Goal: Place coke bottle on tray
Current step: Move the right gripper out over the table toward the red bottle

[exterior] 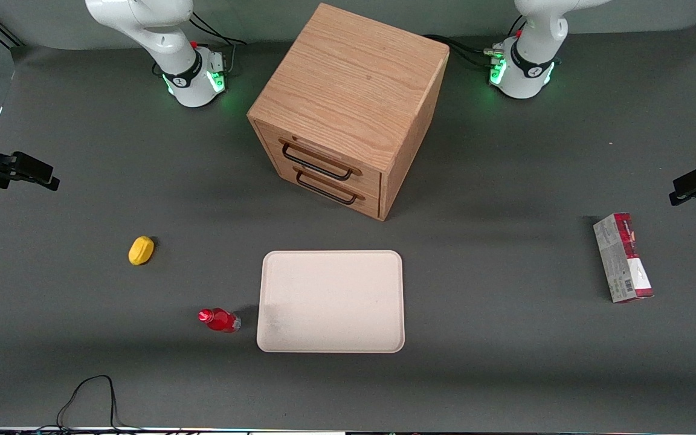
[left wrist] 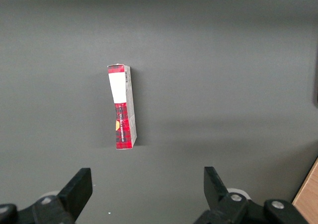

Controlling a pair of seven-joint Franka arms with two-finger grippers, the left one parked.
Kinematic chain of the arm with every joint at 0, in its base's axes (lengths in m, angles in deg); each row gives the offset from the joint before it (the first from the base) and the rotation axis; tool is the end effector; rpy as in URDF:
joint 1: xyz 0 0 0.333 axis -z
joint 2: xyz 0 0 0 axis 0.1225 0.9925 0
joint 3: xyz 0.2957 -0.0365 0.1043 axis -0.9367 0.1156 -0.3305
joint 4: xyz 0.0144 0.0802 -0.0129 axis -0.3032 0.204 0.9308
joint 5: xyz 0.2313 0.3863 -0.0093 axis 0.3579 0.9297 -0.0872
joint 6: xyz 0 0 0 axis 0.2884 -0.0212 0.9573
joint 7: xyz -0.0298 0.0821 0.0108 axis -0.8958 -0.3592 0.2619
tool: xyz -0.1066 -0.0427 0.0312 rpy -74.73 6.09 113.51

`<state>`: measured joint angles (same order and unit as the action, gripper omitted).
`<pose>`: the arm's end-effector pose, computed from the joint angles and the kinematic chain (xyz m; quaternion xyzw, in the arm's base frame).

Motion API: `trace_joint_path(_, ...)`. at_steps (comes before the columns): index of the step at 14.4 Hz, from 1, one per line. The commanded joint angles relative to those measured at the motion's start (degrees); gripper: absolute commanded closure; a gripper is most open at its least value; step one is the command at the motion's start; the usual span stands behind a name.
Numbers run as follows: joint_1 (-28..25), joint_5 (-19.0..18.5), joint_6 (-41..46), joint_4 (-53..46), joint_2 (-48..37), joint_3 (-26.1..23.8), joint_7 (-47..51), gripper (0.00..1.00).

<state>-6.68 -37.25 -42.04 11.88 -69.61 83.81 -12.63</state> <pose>0.6156 -0.0399 0.5958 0.9990 -0.0407 -0.0183 0.0029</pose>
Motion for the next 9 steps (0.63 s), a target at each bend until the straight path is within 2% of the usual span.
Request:
trace_joint_path(1, -0.6, -0.9, 0.9, -0.6, -0.3, 0.5, -0.9, 0.00)
trace_joint_path(9, -0.9, -0.3, 0.9, -2.7, 2.1, 0.1, -0.5, 0.00)
